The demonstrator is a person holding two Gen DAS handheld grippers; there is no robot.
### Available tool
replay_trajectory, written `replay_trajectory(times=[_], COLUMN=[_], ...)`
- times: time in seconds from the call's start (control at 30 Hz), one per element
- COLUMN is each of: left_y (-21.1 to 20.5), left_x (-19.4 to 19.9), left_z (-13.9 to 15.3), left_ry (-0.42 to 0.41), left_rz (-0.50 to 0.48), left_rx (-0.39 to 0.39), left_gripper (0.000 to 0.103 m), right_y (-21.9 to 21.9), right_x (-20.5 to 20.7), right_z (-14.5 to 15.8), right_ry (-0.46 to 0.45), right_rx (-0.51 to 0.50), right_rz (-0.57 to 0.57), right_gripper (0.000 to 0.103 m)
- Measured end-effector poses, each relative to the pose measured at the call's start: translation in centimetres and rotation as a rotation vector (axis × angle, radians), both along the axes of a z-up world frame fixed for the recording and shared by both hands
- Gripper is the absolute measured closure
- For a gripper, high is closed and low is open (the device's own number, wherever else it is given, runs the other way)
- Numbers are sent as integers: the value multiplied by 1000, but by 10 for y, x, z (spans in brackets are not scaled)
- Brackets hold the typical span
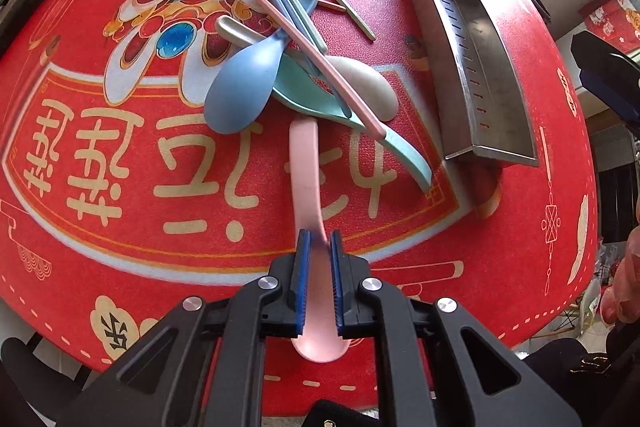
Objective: Organize utensils
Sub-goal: 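Close the left tool on the pink spoon's handle, then lift the pink spoon with the left tool while the right tool approaches the pile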
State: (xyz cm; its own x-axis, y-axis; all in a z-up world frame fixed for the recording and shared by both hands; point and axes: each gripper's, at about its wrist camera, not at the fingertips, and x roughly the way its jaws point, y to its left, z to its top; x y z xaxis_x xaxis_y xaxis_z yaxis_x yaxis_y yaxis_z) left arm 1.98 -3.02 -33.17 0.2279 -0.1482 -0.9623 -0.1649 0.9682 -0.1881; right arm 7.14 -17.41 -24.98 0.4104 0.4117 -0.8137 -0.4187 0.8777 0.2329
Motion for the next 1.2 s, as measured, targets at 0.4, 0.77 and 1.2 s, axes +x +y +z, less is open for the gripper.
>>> replay_trajectory(times=[0.4, 0.77, 1.2], left_y=[10, 5, 37], left_x=[19, 26, 11], left_z=[3, -18, -15], left_ry=[-37, -7, -54], left_rz=[8, -30, -53], left_rx=[-11, -36, -110], left_gripper=[77, 75, 90], right_y=[-6, -5, 18], right_x=[4, 3, -8], right_z=[-1, -2, 1], right_ry=[4, 12, 17], right_rx=[-1, -12, -20], right_rz=[-13, -28, -50], right_gripper=[13, 13, 13])
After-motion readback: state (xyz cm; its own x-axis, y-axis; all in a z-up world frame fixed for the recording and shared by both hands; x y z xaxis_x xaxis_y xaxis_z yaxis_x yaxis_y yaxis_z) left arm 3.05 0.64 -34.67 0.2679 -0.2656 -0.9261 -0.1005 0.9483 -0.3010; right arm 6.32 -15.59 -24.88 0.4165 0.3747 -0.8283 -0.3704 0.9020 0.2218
